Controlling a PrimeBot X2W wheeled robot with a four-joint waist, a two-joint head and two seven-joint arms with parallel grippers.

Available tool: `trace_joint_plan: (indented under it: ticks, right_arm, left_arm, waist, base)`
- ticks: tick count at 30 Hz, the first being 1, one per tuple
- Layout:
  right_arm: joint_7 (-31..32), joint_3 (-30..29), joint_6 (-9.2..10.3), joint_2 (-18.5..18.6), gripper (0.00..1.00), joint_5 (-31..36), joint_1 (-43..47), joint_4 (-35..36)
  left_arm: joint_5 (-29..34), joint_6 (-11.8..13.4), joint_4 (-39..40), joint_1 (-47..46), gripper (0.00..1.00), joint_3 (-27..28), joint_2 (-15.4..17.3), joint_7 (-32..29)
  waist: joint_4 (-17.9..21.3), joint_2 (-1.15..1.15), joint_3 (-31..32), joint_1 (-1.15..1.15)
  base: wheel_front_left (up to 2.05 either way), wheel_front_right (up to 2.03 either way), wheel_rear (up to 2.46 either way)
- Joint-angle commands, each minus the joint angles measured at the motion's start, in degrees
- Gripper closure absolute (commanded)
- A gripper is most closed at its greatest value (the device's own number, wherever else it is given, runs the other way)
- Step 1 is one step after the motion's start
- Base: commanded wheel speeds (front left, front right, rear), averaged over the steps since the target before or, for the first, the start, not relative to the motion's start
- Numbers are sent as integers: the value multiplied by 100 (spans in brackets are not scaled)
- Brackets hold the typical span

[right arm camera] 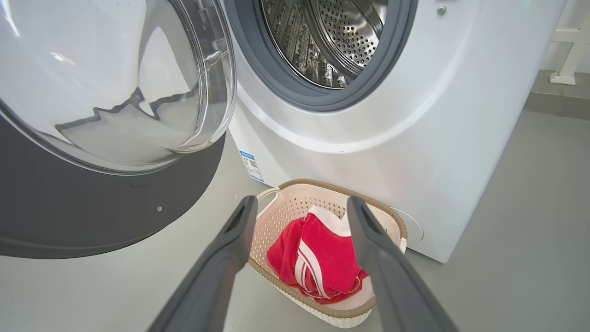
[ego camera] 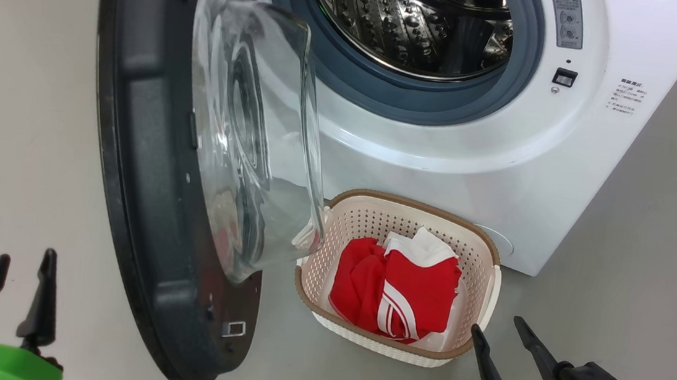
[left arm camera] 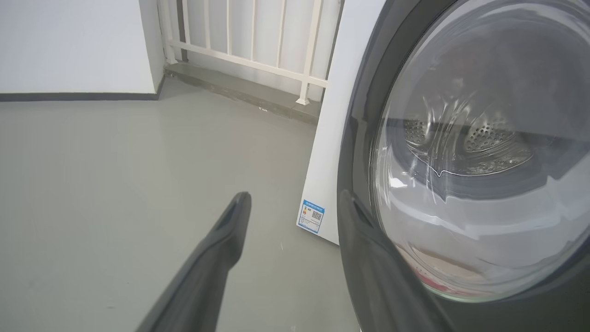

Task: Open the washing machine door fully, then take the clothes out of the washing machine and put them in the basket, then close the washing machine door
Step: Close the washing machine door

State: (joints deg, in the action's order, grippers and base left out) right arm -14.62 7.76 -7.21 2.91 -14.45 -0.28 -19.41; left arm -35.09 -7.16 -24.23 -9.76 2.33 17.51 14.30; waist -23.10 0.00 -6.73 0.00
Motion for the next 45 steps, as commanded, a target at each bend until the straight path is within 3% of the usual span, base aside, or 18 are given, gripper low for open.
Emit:
trace_joint_plan:
  ticks: [1,8,19,31,45]
  right_arm:
    - [-38,123,-28,-3,0,-37,-101,131]
    - [-38,117,-28,-3,0,-36,-108,138]
    - [-38,133,-28,-3,0,-52,-103,138]
    - [-38,144,-28,-3,0,-74,-81,133]
    - [-38,145,-28,-3,0,-58,-56,142]
  left_arm:
    - [132,-33,168,-37,0,286,155,69]
    - [1070,-33,637,194,0,644,-325,69]
    - [2103,-33,1196,506,0,1119,-717,70]
    - [2256,-33,1135,775,0,1251,-973,70]
    - [2327,-33,1177,822,0,1231,-969,70]
  waist:
    - [1,0,2,0]
    - [0,0,3,0]
    - [23,0,62,0]
    - [78,0,154,0]
    - [74,0,188,0]
  base:
    - [0,0,0]
    - [0,0,0]
    - [0,0,0]
    - [0,0,0]
    - [0,0,0]
